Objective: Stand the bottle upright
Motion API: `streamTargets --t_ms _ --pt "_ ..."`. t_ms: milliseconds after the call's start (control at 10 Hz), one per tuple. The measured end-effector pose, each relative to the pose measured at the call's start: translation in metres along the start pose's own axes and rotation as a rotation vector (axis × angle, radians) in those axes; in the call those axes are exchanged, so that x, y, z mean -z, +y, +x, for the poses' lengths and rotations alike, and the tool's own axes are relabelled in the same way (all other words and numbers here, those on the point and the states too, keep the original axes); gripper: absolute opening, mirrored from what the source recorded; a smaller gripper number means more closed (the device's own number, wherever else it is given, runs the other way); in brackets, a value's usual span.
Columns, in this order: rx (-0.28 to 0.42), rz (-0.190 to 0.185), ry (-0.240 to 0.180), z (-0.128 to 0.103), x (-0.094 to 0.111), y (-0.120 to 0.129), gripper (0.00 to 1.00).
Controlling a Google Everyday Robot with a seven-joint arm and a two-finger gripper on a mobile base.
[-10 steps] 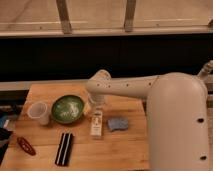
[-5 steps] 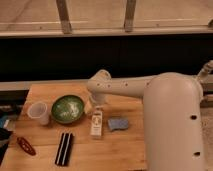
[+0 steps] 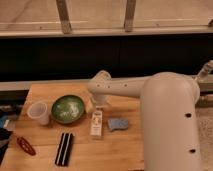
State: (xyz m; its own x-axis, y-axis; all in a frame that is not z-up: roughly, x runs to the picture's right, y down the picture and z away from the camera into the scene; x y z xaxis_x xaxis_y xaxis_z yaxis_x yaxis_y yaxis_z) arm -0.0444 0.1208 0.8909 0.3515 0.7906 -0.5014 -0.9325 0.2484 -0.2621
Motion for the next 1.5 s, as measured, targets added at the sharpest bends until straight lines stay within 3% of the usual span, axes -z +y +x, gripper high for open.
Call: streamTargets --t_ms 600,1200,1500 --pt "-0.061 0.008 0.010 0.008 -0.009 -0.018 0.80" --pt "-0.034 0.013 0.050 0.021 -0.023 -0.007 0.79" --pt "-0.008 0.001 0.047 0.022 -0.022 0.000 0.54"
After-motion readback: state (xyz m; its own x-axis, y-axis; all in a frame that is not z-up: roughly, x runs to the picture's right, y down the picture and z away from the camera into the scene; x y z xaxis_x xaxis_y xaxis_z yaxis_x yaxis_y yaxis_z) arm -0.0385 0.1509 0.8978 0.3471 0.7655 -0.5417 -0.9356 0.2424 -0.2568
